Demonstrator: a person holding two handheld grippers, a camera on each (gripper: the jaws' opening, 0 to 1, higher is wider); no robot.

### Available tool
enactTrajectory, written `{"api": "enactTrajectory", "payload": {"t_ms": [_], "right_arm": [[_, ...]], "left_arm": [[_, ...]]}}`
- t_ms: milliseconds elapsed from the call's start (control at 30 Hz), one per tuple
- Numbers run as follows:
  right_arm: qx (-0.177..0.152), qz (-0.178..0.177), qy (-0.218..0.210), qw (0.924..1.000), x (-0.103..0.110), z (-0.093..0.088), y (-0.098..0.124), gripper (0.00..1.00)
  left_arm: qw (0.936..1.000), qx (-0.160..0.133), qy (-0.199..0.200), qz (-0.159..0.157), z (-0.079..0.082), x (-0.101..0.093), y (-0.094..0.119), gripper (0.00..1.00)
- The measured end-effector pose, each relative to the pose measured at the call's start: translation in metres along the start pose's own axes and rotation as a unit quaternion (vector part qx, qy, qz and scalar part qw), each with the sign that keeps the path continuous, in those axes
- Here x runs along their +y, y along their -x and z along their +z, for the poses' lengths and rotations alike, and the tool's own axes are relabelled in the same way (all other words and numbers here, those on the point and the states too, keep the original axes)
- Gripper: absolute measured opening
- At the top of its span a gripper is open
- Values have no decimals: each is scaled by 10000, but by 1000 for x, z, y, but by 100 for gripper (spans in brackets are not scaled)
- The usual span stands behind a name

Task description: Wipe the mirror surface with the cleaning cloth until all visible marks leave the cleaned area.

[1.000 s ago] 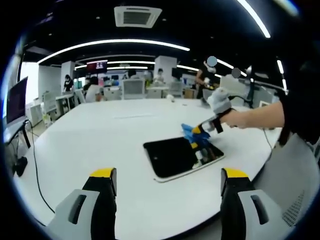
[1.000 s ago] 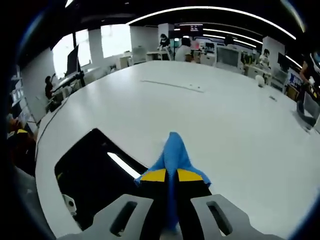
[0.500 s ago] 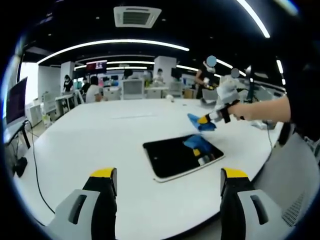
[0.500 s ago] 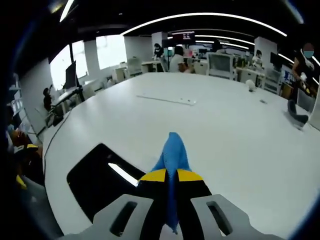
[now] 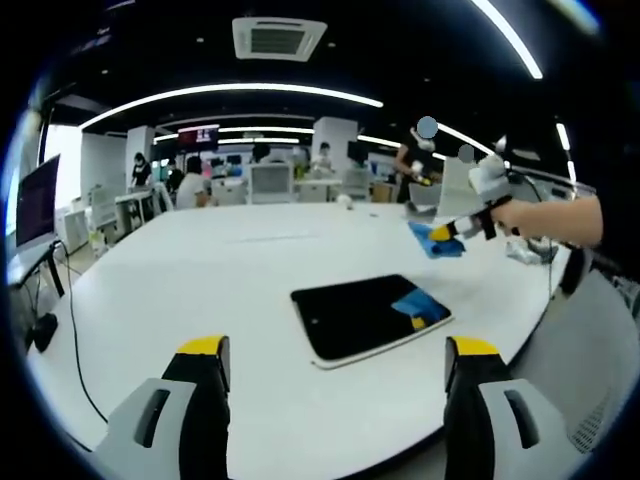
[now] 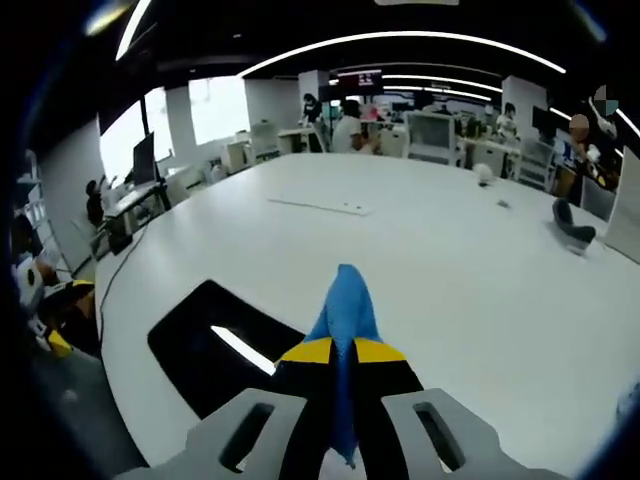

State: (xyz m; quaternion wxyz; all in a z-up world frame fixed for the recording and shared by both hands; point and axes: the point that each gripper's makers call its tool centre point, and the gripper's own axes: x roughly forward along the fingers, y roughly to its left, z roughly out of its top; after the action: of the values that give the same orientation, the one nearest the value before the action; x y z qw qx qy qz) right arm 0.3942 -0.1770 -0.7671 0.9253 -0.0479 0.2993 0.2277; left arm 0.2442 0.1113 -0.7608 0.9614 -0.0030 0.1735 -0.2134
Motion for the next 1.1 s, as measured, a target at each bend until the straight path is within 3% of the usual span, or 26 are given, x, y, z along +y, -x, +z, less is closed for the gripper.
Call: {"api": "enactTrajectory", "payload": {"t_ms": [600,867,1100], "right_arm": [[734,194,-17,9971,14,-75,-20,1],[1035,264,117,9942,11,-95,-18,3],[924,268,80,9953,11,-91,-16,6]], "left_arm": [[10000,89,-12,-26,-3,-1,0,88],[9999,102,-14,-14,-4,0,0,88],[10000,91,-25,-23,-4,-1,1,88]]}}
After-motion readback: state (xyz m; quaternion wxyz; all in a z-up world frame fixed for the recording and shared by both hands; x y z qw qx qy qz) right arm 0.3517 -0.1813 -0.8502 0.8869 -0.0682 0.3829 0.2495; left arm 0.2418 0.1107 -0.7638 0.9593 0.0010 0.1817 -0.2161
